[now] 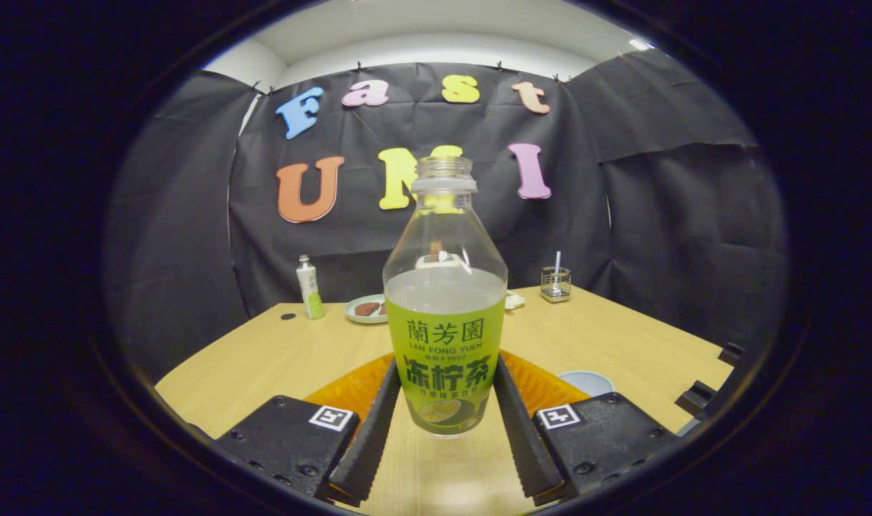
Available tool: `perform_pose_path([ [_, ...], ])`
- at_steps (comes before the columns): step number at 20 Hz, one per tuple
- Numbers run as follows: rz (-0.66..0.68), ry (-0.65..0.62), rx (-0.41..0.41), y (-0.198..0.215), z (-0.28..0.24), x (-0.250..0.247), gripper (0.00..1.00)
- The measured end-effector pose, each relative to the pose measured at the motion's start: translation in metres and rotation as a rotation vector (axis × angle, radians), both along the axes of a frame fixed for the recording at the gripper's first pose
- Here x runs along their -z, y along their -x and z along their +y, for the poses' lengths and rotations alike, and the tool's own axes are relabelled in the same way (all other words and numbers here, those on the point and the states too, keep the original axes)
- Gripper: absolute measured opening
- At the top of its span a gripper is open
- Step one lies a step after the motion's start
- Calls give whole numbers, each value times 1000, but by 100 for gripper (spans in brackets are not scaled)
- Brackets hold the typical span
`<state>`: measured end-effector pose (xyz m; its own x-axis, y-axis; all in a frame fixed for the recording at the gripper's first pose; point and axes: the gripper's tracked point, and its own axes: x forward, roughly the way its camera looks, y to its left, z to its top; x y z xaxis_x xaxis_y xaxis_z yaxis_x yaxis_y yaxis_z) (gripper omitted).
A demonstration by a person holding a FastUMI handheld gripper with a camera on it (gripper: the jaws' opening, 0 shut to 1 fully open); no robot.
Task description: Take the bottle from table, then pour the juice into the cup, finally place the bottle on the coaster
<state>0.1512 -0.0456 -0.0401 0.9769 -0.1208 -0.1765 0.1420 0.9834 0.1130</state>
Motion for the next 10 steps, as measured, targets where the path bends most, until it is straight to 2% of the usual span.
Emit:
perform_pose_path([
  [4, 25, 40, 39, -32, -16, -14, 79],
  [7, 37, 95, 53, -59, -22, -24, 79],
  [10, 57, 98, 52, -87, -26, -21, 79],
])
